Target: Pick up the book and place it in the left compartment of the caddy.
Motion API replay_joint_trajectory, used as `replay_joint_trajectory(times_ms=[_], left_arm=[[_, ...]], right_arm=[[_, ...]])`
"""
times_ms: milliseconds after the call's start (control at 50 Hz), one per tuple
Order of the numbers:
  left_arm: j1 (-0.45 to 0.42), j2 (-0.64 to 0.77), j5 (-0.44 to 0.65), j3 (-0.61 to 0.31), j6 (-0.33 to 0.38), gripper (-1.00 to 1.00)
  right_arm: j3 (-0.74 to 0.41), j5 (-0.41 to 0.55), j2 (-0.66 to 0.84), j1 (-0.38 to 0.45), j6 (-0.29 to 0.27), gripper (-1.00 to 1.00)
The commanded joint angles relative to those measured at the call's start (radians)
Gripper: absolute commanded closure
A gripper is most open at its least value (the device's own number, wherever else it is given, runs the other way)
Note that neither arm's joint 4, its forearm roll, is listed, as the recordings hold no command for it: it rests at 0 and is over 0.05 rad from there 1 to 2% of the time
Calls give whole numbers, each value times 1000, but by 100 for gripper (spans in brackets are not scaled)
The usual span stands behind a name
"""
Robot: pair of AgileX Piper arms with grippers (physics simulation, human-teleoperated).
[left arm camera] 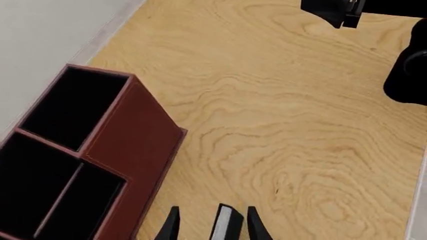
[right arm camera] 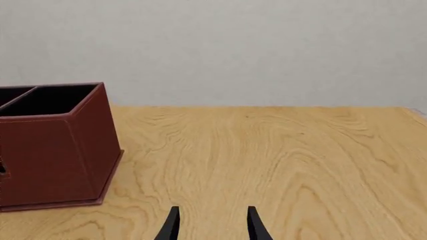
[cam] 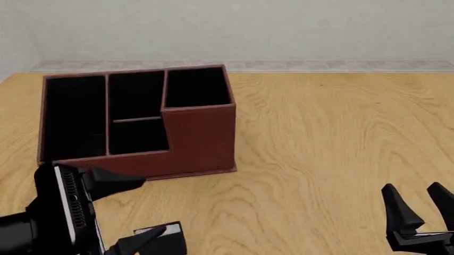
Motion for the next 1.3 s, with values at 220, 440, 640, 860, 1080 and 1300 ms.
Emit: replay_joint_trajectory(times_ms=[220,440,640,860,1080,1300], left_arm=[[14,72,9,24,-11,-100],[34,112,-16,43,-19,-100],[67,160,-61,65,-20,-100],[86,225,-113,89,-17,-100],[82,267,-166,130,-17,-100],[88,295,-210,165,-21,-100]], right_arm=[[0,-8,11,0,3,-100],[0,-11,16,-1,4,-100],[-1,-15,23,-1,2,-100],[0,-23,33,-1,-1,-100],[-1,-30,43,-1,-4,-100],[0,-40,55,0,-10,-100]])
